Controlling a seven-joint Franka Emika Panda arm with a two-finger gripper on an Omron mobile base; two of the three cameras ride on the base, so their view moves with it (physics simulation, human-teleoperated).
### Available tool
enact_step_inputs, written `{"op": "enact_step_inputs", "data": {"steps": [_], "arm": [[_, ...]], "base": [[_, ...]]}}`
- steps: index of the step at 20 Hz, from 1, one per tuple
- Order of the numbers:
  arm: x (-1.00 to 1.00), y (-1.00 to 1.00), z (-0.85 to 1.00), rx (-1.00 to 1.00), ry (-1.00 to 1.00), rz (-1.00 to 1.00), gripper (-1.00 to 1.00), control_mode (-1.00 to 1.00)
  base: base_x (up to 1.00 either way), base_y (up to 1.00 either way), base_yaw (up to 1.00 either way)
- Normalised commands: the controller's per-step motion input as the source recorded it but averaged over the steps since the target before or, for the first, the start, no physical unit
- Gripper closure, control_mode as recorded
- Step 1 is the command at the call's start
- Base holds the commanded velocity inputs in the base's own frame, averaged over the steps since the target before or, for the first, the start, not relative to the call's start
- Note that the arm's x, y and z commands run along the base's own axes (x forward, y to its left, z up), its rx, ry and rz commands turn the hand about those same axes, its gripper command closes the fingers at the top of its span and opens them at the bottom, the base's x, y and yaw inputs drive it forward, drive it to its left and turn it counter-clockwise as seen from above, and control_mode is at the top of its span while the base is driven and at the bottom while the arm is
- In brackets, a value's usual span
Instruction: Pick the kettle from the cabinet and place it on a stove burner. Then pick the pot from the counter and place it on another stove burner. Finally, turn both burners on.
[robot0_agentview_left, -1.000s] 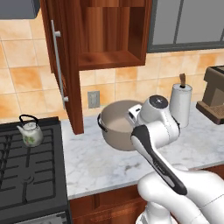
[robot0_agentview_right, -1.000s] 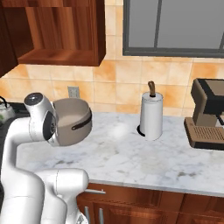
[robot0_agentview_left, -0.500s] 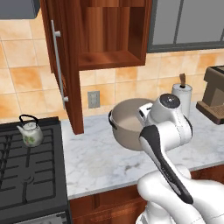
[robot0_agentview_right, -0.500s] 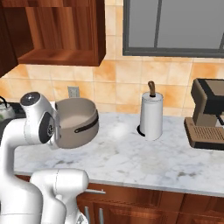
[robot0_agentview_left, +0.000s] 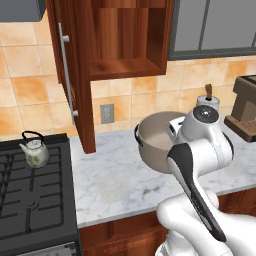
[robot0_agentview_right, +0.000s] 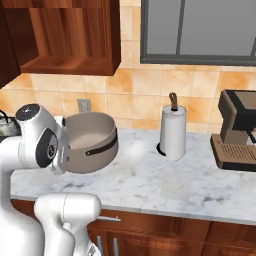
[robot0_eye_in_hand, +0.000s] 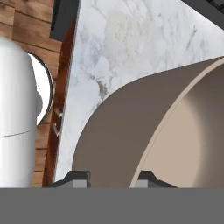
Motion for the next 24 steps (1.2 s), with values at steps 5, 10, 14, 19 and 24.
{"op": "enact_step_inputs", "data": {"steps": [5, 10, 14, 19, 24], "arm": [[-0.36, -0.02, 0.15, 0.00, 0.00, -0.04, 1.00, -1.00], [-0.38, -0.02, 0.16, 0.00, -0.02, -0.03, 1.00, -1.00], [-0.30, -0.07, 0.19, 0.00, -0.01, -0.03, 1.00, -1.00], [-0.19, -0.08, 0.20, 0.00, 0.00, -0.02, 1.00, -1.00], [-0.12, -0.01, 0.12, 0.00, -0.01, -0.01, 1.00, -1.00]], "base": [[0.00, 0.00, 0.00], [0.00, 0.00, 0.00], [0.00, 0.00, 0.00], [0.00, 0.00, 0.00], [0.00, 0.00, 0.00]]}}
